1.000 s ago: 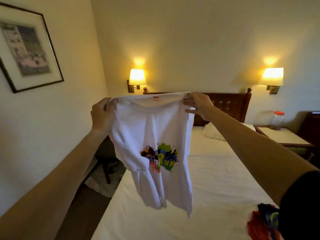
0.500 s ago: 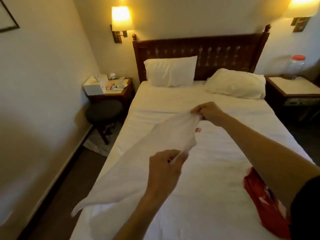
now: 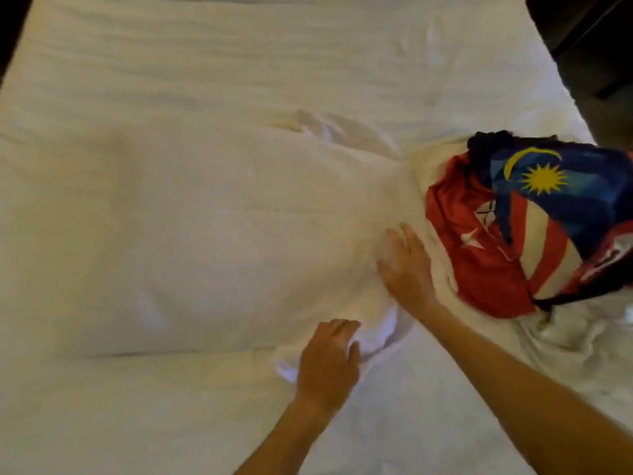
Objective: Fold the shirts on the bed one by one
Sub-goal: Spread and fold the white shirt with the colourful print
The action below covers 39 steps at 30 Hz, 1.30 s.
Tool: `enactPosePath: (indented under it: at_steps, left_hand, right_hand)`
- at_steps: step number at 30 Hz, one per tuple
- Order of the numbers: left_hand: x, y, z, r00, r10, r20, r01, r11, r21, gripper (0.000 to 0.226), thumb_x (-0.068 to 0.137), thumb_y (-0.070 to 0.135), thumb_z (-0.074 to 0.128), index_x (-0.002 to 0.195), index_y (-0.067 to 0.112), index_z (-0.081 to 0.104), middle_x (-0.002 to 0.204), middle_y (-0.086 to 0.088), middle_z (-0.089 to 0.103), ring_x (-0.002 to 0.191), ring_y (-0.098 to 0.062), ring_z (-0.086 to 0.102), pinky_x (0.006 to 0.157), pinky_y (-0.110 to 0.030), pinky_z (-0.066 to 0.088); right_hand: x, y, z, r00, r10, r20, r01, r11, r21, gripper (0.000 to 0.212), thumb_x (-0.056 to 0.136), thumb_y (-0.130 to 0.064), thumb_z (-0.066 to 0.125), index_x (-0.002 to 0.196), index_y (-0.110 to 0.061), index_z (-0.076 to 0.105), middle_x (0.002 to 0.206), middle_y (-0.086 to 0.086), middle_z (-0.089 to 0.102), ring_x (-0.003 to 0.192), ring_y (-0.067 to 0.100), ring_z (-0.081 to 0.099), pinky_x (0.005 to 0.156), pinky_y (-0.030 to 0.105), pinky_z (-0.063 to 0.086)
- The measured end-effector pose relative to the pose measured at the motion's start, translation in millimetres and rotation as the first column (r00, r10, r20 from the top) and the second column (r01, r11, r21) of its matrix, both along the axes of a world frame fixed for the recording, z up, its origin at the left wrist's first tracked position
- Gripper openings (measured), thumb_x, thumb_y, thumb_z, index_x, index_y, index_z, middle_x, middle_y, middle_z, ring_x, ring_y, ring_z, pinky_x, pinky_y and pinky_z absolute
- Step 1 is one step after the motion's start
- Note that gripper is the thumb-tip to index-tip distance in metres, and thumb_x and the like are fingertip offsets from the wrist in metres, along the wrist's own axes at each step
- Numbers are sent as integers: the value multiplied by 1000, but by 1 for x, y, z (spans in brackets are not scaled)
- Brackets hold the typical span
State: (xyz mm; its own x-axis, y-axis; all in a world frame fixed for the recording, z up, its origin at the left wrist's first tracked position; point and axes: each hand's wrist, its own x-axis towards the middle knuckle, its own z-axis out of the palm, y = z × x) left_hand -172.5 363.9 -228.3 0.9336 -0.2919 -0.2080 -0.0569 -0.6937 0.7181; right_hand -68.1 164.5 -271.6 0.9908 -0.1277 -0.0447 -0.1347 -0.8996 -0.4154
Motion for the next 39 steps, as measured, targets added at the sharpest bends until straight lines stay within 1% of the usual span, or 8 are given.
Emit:
enactPosePath:
  at_steps: [4,9,18,21,25,29,32,39]
  left_hand:
    - [-5,53,-36,988,-121,97,92,960,265,46,71,17,45,108,15,72,115,-5,68,103,-31,65,84,-38,55]
    - [2,94,-56,967,-235,99,158,856,492,53,69,12,54,120,17,65,123,-7,61,114,-33,58,92,-44,45]
    - [35,141,-69,966,-222,131,122,842,525,39,64,-13,70,99,6,71,91,-15,64,84,-39,63,66,-45,52]
    - [33,159,-63,958,-257,128,183,889,420,33,60,-14,76,85,7,69,85,-11,64,81,-35,64,55,-39,53]
    - [2,192,-62,873,-459,165,382,854,354,22,75,18,58,94,15,69,91,-2,63,83,-30,63,65,-36,52]
    - [1,252,-68,972,88,217,-186,853,487,45,75,40,59,116,21,63,122,-5,59,109,-30,55,86,-43,41]
    - [23,294,-69,815,532,229,-568,655,499,51,88,43,54,128,11,50,133,-18,47,120,-39,46,93,-53,37]
    - [74,336,-70,708,706,-5,-589,594,548,44,95,46,57,118,9,57,120,-17,59,120,-39,46,96,-49,37]
  right_hand:
    - [-112,36,-23,963,263,52,-264,964,11,69,75,-46,67,137,-20,51,141,9,47,126,30,46,100,46,33]
    - [-163,79,-31,820,542,-184,-545,838,41,78,66,-57,60,136,-25,49,140,4,46,127,31,46,103,56,33]
    - [-149,99,-33,947,318,-52,-311,944,112,19,65,-1,76,76,-14,66,78,3,64,74,28,61,74,35,49]
    - [-149,100,-16,895,274,-351,-243,961,130,15,72,-12,58,80,-14,71,83,8,71,79,33,66,79,36,48]
    - [-150,124,4,695,85,-714,-319,926,-201,31,73,-48,47,82,-24,66,92,-1,68,93,25,61,96,41,34]
    - [-131,186,7,839,296,-457,-391,912,-126,38,66,-46,55,93,-19,59,99,2,54,93,30,52,80,42,37]
    - [-108,237,-8,794,502,-342,-541,841,-21,46,73,-35,61,115,-18,58,121,4,53,106,32,52,88,45,41]
    - [-80,309,-28,802,560,-206,-588,801,-114,43,66,-19,82,107,-11,70,95,7,67,87,32,64,71,38,51]
